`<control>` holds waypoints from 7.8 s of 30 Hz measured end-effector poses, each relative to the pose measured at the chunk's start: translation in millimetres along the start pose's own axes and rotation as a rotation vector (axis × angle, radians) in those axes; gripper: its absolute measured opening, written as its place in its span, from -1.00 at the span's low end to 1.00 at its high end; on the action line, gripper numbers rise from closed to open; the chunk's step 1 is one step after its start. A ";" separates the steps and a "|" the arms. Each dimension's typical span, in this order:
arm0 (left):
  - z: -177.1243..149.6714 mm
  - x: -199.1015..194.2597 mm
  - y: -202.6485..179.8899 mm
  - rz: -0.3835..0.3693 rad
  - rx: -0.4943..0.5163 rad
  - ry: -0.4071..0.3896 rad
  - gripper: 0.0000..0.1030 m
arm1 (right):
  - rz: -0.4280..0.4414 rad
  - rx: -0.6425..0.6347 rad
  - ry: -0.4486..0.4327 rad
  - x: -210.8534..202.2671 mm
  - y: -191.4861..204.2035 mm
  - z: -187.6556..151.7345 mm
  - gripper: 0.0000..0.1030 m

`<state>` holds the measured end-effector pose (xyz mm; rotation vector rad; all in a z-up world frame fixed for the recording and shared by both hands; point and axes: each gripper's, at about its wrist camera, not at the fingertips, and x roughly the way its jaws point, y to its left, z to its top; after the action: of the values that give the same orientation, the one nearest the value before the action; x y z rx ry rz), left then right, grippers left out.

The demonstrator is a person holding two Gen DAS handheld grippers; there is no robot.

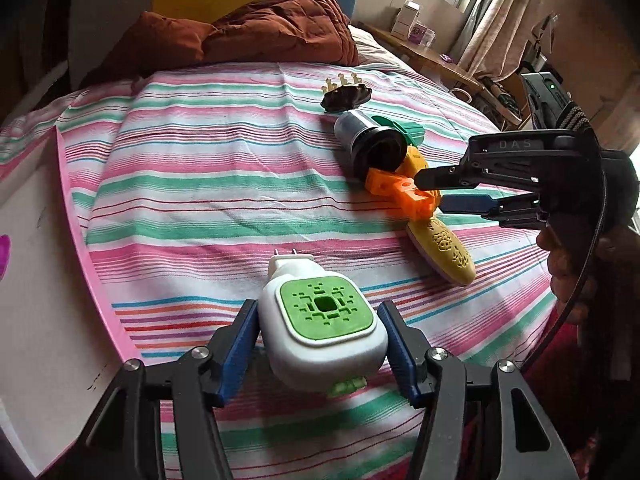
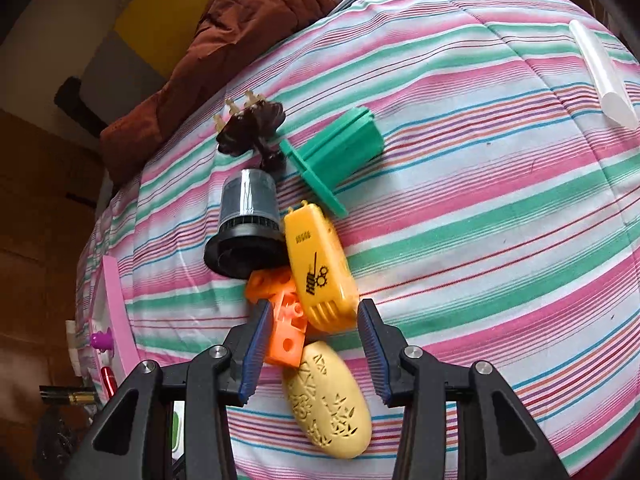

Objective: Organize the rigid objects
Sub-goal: 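Release the plug in the tray while the right gripper grasps the yellow egg, then carry the yellow perforated egg toward the tray with the right gripper, then open the right gripper to leave the egg and move back to the pile, then move the left tool to the orange linked cubes and close on them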

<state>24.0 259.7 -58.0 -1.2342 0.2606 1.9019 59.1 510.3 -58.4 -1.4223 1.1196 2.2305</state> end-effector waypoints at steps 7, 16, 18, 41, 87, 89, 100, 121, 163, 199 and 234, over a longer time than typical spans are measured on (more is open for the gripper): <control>-7.3 -10.3 4.8 -0.013 0.002 -0.027 0.17 | 0.006 -0.039 0.015 -5.0 8.3 -22.0 -0.14; -16.1 -8.7 8.0 -0.005 0.021 -0.033 0.17 | -0.095 -0.153 0.052 -6.1 28.7 -45.6 0.24; -19.7 -5.7 9.5 -0.003 0.021 -0.025 0.16 | -0.117 -0.174 0.068 -4.6 31.9 -51.9 0.29; -22.5 -1.5 17.8 -0.015 0.008 0.004 0.02 | -0.371 -0.318 0.005 16.2 33.6 -63.8 -0.15; 28.4 -82.9 305.9 0.409 -0.483 -0.250 0.10 | -0.400 -0.380 -0.028 17.7 35.1 -70.2 -0.15; 23.3 -87.7 305.1 0.413 -0.493 -0.254 0.11 | -0.401 -0.379 -0.029 17.7 33.9 -69.6 -0.15; -27.3 -125.7 241.3 0.413 -0.481 -0.304 0.25 | -0.406 -0.387 -0.036 17.9 42.4 -77.5 -0.15; -68.4 -128.2 181.9 0.447 -0.404 -0.268 0.26 | -0.290 -0.448 -0.007 17.6 98.4 -144.3 -0.16; -108.5 -158.2 233.7 0.533 -0.561 -0.275 0.26 | 0.065 -0.870 0.084 103.2 316.2 -173.8 -0.16; -107.5 -177.4 208.3 0.578 -0.476 -0.309 0.26 | 0.022 -0.895 -0.136 67.1 319.4 -165.8 -0.14; -14.5 -88.4 60.6 0.332 -0.046 -0.187 0.26 | -0.311 -0.076 -0.444 -49.0 11.2 14.0 -0.14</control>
<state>4.1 166.4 -7.0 -1.0828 0.3400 2.3043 67.0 521.5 -8.0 -0.9701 0.6284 2.2205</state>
